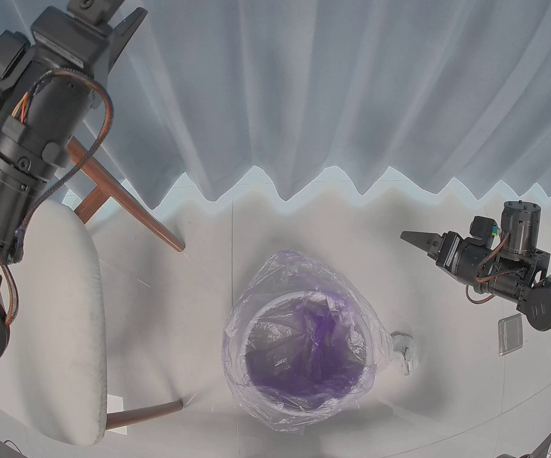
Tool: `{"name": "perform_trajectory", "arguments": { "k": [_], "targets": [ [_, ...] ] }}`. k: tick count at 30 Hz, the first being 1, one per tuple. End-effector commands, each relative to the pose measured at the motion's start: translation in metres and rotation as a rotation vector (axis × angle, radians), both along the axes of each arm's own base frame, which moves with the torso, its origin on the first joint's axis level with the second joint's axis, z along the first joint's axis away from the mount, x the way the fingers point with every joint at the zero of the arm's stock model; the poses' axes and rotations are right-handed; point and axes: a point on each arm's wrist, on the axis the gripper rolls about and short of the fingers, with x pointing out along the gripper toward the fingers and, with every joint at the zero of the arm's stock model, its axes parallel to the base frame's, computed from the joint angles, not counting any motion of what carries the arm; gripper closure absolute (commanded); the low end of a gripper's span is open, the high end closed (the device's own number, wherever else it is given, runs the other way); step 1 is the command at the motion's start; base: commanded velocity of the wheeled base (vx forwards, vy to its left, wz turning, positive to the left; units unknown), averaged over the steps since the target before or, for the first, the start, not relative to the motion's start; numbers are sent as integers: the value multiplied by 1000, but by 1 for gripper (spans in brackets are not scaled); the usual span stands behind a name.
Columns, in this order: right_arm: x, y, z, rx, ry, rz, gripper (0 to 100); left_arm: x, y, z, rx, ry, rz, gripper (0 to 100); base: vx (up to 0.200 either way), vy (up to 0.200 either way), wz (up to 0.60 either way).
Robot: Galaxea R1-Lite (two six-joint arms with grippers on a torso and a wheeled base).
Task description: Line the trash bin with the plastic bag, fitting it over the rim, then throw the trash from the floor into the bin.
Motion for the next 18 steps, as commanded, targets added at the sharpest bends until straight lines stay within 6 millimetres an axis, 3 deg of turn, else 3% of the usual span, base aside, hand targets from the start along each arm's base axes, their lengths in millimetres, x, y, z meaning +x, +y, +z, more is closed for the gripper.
{"name": "perform_trajectory", "arguments": {
  "k": [1, 4, 6, 8, 15, 18],
  "targets": [
    [13, 5, -2, -17, 7, 13, 0, -2, 6, 8, -30, -13, -5, 0, 0, 0, 0],
    [24, 8, -14, -94, -5, 45, 0, 8, 16, 20, -54, -26, 36, 0, 0, 0, 0],
    [25, 8, -16, -110, -6, 52, 0, 10, 18, 21, -57, -28, 44, 0, 0, 0, 0],
    [26, 16, -31, -201, -23, 118, 0, 16, 22, 20, -47, -11, 69, 0, 0, 0, 0],
    [33, 41, -42, -189, -74, 280, 0, 24, 16, -17, 98, 196, 78, 0, 0, 0, 0],
    [46, 48, -42, -162, -104, 334, 0, 20, 10, -37, 193, 284, 63, 0, 0, 0, 0]
  ]
}}
